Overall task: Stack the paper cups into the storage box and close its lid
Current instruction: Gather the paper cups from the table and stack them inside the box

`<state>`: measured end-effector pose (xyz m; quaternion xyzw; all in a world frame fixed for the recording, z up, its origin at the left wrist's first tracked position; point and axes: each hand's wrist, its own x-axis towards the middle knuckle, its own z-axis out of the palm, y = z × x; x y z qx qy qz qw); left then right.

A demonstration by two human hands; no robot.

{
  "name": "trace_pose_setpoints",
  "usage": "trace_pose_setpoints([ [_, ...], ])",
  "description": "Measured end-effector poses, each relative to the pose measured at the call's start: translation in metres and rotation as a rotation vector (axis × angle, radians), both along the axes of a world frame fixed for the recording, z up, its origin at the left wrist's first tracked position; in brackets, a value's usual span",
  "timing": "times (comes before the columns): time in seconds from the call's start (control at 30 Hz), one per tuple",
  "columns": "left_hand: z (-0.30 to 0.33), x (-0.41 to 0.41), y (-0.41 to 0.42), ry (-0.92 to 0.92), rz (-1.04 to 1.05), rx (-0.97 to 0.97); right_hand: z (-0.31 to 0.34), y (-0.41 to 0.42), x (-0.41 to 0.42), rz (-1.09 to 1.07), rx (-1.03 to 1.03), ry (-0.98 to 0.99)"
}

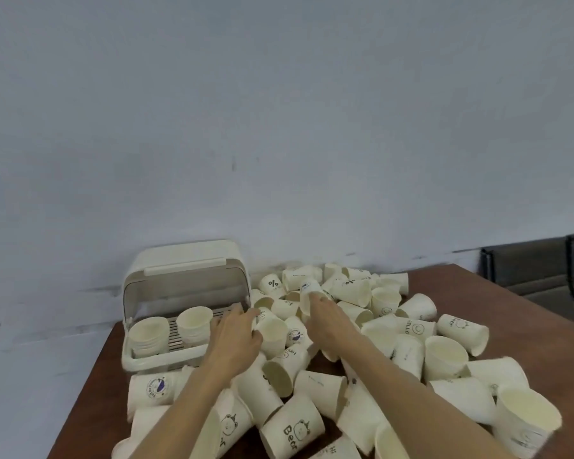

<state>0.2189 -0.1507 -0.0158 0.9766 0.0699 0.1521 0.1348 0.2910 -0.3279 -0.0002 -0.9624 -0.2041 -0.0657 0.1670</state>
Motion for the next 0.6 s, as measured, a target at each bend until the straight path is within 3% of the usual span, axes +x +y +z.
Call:
trace_pose_setpoints([
  [0.37, -0.022, 0.029, -0.016, 0.271, -0.029, 0.111, -0.023, 0.000, 0.028, -0.091, -0.034, 0.126],
  [0.6, -0.037, 0.045, -0.010, 0.251, -0.010, 0.148, -0.035, 0.022, 0.057, -0.152, -0.028, 0.165],
])
